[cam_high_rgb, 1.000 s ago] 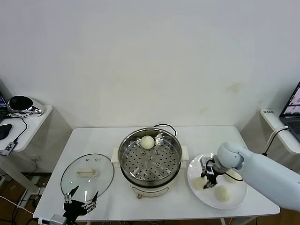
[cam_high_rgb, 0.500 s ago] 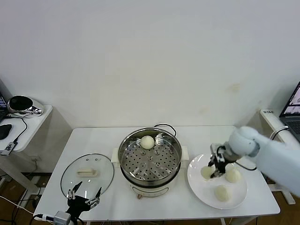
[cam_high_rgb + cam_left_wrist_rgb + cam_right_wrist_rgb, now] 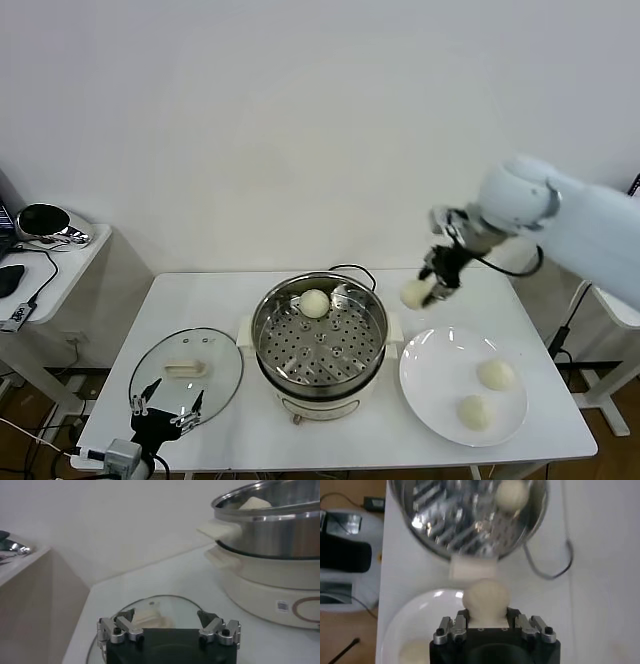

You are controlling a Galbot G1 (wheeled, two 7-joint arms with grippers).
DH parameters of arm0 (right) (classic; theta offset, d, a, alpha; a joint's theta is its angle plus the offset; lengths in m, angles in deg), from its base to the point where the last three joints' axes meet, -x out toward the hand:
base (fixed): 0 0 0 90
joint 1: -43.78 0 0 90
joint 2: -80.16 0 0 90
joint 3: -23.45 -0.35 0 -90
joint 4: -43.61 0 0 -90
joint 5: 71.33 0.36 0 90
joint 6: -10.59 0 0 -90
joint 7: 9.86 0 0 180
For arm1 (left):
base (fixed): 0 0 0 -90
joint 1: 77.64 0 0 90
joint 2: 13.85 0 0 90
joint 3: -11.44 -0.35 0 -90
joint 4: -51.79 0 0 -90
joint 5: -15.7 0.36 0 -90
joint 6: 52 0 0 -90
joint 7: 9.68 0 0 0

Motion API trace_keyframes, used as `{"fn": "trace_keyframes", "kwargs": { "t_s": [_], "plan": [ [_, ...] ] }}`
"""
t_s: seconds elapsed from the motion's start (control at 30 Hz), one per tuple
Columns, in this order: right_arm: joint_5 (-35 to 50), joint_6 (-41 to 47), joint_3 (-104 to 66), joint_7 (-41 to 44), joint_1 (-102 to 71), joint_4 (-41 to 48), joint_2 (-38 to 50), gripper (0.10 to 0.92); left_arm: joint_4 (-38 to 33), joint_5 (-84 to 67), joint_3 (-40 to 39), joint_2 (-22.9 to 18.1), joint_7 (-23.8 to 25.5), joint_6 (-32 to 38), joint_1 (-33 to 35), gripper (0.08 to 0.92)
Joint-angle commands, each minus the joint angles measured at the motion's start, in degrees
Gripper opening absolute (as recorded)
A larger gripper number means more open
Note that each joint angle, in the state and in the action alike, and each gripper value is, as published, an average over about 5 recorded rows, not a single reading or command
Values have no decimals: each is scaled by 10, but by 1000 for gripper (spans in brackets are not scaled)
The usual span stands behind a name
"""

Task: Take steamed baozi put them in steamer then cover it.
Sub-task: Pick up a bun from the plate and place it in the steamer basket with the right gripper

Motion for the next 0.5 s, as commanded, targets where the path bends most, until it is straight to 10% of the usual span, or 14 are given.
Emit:
{"fn": "trace_keyframes", "kwargs": {
  "t_s": [0.03, 0.5],
  "plan": [
    [118, 41, 86, -18, 91, 77, -215, 484, -9, -4, 14, -1, -2, -14, -9, 823],
    [108, 46, 112, -56, -16, 194, -364, 486, -18, -27, 26, -10, -10, -19, -15, 823]
  ]
}}
